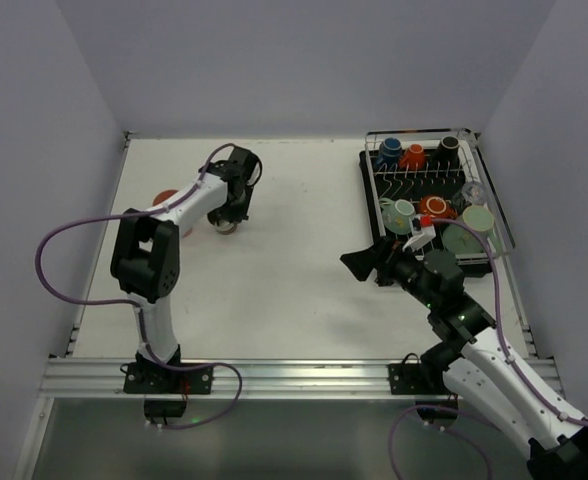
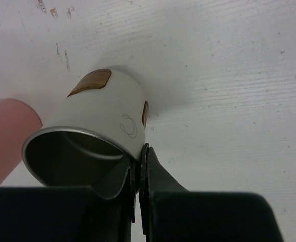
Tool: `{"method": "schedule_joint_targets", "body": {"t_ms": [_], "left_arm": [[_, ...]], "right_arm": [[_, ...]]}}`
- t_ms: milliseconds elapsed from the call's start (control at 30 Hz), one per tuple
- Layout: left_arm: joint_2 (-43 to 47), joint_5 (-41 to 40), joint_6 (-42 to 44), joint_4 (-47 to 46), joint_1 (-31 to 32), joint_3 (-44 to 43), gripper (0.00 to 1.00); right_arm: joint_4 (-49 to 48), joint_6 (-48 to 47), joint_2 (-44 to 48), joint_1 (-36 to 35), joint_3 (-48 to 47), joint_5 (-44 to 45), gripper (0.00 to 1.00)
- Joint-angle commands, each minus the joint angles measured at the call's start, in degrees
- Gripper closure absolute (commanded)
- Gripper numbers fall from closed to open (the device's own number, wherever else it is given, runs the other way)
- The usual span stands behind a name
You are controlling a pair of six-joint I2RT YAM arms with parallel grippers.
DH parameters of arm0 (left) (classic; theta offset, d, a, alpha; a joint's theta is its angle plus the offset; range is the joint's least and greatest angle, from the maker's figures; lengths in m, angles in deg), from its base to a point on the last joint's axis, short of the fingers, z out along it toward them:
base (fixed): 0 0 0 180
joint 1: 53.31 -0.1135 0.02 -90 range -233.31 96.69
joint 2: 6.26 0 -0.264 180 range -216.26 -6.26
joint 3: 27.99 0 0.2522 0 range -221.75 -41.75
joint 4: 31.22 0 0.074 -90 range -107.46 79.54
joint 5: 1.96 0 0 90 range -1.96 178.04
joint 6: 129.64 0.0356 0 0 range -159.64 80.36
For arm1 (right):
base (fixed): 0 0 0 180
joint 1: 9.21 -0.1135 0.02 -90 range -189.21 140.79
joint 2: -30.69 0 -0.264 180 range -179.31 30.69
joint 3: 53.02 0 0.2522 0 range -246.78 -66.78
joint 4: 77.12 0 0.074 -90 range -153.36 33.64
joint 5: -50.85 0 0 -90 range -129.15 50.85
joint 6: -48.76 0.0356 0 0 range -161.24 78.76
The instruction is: Unload the cups from the dish rack
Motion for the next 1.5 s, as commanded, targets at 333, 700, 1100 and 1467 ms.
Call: {"method": "schedule_joint_targets", "body": {"t_ms": [333,700,1100,1467], "left_arm": [[1.84,-2.18,1.60,2.73,-1.01,-3.22,0.39],[25.43,6.59,-1.65,-11.12,0.82,0.20,0.07],[66.60,31.21,-5.87,-25.92,7.42,33.04,0.00],[80.85,29.12,-2.27,-26.89,13.47,46.00,0.00]], "right_arm": [[-0.06,-2.31,-0.22,0.01,-0.74,0.54,0.01],[11.19,-5.82,1.02,0.01,-9.88,12.82,0.06],[22.54,-12.59,-5.83,13.17,-23.24,38.33,0.05],[23.42,-23.58,-20.77,33.30,-29.48,34.30,0.01]]}}
